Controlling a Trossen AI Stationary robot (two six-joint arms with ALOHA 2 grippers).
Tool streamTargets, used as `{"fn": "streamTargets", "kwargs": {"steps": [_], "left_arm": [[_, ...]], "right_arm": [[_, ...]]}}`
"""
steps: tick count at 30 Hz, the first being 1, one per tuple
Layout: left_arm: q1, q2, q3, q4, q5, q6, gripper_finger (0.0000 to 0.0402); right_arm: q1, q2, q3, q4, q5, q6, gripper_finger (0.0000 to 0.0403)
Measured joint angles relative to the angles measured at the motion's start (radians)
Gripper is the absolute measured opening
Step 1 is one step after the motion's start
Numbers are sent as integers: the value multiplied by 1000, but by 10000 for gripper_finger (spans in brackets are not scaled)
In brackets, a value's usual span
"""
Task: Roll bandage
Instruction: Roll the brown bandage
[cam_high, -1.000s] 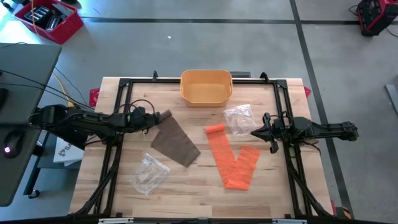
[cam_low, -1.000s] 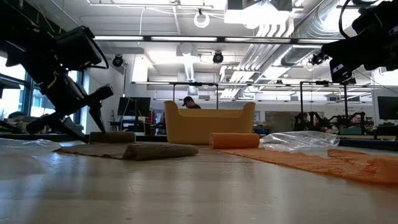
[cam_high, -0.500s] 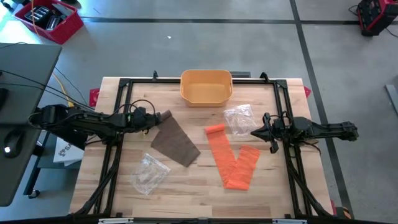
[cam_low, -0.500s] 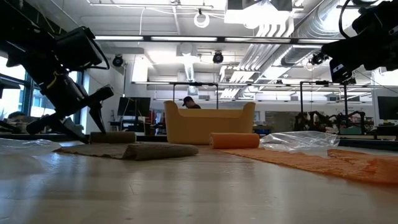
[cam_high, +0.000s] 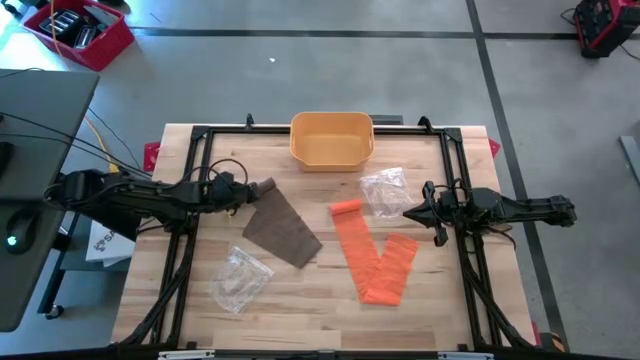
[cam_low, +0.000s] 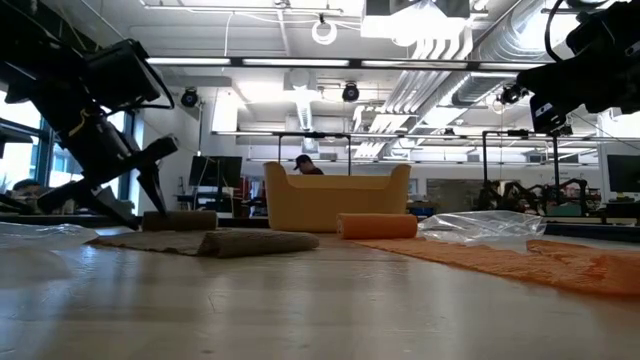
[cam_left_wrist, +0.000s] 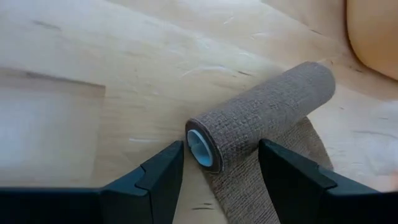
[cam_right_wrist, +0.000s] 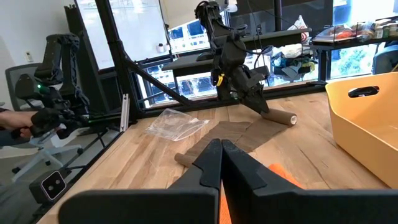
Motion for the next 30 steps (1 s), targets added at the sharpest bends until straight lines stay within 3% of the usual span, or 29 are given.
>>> {"fn": "streamTargets", "kwargs": {"steps": [10,22,30], "left_arm": [[0,-7,-1,23,-17,7,194],[0,34,-1,45,-86,7,125],[0,129,1,118,-108,6,107]], "right_arm": [[0,0,0,0,0,0,0],[0,0,0,0,0,0,0],[0,0,0,0,0,0,0]]}}
